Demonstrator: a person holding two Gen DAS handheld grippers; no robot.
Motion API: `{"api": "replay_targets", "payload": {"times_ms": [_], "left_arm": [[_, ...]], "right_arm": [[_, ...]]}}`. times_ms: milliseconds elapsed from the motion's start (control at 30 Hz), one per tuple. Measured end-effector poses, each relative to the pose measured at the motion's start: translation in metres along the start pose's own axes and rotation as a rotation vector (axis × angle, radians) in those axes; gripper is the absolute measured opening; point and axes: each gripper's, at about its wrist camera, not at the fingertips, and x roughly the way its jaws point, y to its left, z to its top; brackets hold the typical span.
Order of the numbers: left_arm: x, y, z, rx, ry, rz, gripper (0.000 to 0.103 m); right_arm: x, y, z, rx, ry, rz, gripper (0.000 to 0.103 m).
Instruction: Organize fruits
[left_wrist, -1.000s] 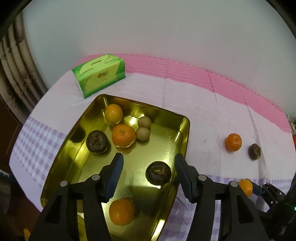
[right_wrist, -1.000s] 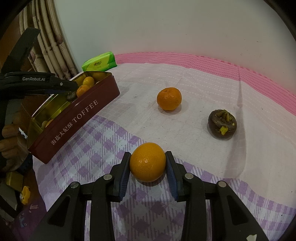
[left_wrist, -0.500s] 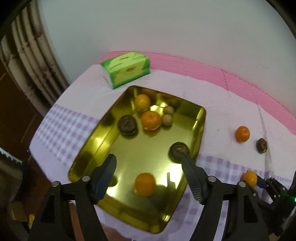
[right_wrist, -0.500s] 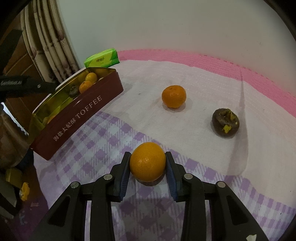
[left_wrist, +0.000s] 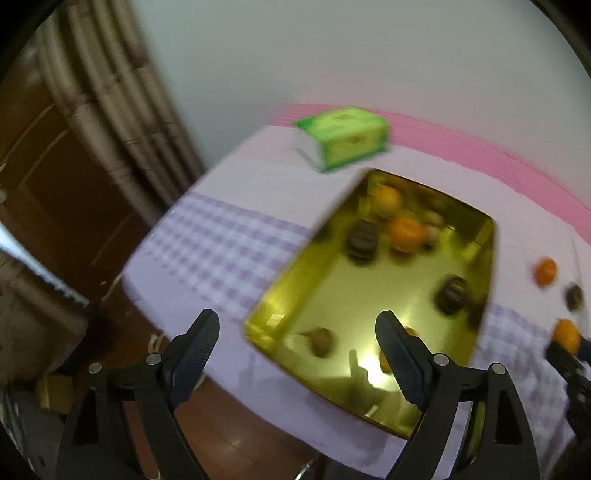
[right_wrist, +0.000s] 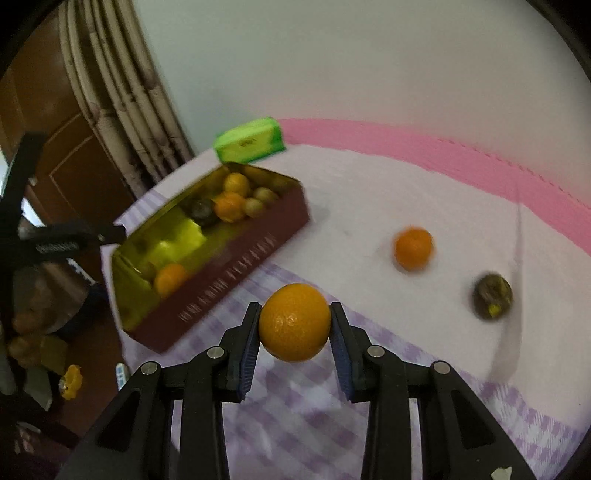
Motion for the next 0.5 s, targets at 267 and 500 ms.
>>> {"api": "replay_targets", "payload": {"times_ms": [267, 500], "left_arm": [[0.011, 0.038, 0.005, -0.134, -0.004, 0.047, 0.087], [0.024, 0.041, 0.004, -0.157, 0.045, 0.032, 0.087]], "right_arm": [[0.023, 0.057, 0.043, -0.067, 0.004, 0.109, 0.034], [0.068, 0.086, 0.063, -0.093, 0.062, 0.156, 0.034]]}}
